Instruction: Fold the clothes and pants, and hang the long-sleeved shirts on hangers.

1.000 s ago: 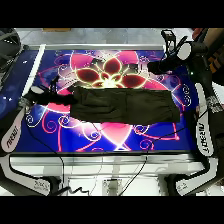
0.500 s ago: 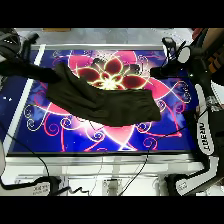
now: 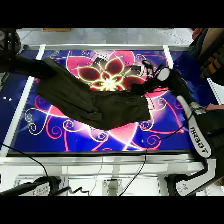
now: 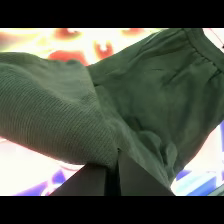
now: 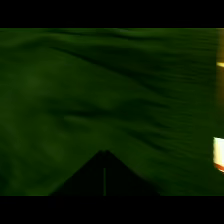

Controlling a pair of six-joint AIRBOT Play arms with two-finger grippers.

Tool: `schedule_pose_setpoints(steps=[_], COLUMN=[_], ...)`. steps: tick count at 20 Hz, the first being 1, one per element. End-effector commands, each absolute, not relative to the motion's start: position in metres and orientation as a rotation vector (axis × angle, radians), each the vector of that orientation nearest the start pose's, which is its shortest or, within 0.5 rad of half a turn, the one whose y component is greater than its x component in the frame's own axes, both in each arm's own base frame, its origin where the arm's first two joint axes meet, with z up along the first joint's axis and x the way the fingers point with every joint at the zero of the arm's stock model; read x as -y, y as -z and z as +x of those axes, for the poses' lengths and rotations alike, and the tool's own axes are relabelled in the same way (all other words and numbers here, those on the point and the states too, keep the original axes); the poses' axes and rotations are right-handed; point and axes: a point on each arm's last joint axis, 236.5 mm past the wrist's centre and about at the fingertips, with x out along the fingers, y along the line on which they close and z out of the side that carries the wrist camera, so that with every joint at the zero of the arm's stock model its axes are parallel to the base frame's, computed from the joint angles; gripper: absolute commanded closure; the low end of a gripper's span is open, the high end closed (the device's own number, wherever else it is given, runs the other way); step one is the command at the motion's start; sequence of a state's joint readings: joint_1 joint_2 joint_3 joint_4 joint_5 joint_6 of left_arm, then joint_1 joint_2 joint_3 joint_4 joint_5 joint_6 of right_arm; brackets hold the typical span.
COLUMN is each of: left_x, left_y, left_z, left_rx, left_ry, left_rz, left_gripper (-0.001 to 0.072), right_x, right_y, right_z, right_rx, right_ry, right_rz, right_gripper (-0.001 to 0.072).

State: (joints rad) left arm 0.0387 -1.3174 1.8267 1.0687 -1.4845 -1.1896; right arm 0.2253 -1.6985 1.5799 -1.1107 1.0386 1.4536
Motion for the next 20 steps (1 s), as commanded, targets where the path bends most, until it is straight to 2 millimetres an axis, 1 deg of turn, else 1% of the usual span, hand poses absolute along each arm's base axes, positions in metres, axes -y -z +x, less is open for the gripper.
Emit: schedule_pose_setpoints(steps=[1,4,5,6,7,8,10,11,12,13,14,15,16,17,18,19,20], left_x=[0.105,0.109,0.111,0.114,0.117,0.121,0.131,0.138,0.149,0.160,0.173,0.187,0.202,0.219,0.233,0.249,0.267], left_y=[-0.237,-0.231,-0.228,-0.226,-0.224,-0.223,-0.226,-0.228,-0.230,-0.233,-0.236,-0.242,-0.250,-0.258,-0.260,-0.255,-0.246], left_z=[0.411,0.414,0.415,0.415,0.415,0.417,0.425,0.431,0.436,0.441,0.445,0.450,0.456,0.463,0.468,0.472,0.472], left_rx=[-0.855,-0.871,-0.877,-0.881,-0.886,-0.882,-0.848,-0.824,-0.800,-0.775,-0.749,-0.716,-0.671,-0.626,-0.598,-0.590,-0.603], left_ry=[0.590,0.600,0.606,0.613,0.620,0.625,0.638,0.648,0.668,0.692,0.717,0.745,0.772,0.796,0.810,0.823,0.844], left_rz=[0.053,0.051,0.052,0.054,0.055,0.056,0.048,0.036,0.017,-0.006,-0.034,-0.069,-0.114,-0.160,-0.184,-0.188,-0.189], left_gripper=[0.0693,0.0693,0.0693,0.0692,0.0692,0.0692,0.0693,0.0692,0.0693,0.0692,0.0692,0.0692,0.0693,0.0692,0.0693,0.0693,0.0693], right_x=[-0.296,-0.385,-0.410,-0.434,-0.453,-0.468,-0.490,-0.495,-0.495,-0.489,-0.477,-0.457,-0.428,-0.395,-0.354,-0.313,-0.268], right_y=[-0.011,-0.018,-0.014,-0.007,0.004,0.015,0.034,0.040,0.043,0.043,0.040,0.035,0.029,0.023,0.015,0.006,-0.006], right_z=[0.481,0.460,0.450,0.438,0.426,0.414,0.387,0.375,0.367,0.367,0.373,0.385,0.402,0.418,0.434,0.446,0.457], right_rx=[-1.017,-0.913,-0.895,-0.892,-0.907,-0.932,-1.000,-1.030,-1.056,-1.071,-1.077,-1.076,-1.077,-1.080,-1.096,-1.111,-1.123], right_ry=[-0.583,-0.679,-0.696,-0.705,-0.709,-0.712,-0.731,-0.747,-0.762,-0.765,-0.759,-0.741,-0.710,-0.671,-0.618,-0.564,-0.498], right_rz=[0.319,0.351,0.365,0.388,0.410,0.430,0.444,0.427,0.400,0.378,0.354,0.318,0.278,0.238,0.205,0.188,0.178], right_gripper=[0.0683,0.0683,0.0684,0.0684,0.0684,0.0684,0.0684,0.0684,0.0684,0.0684,0.0684,0.0683,0.0684,0.0683,0.0683,0.0683,0.0683])
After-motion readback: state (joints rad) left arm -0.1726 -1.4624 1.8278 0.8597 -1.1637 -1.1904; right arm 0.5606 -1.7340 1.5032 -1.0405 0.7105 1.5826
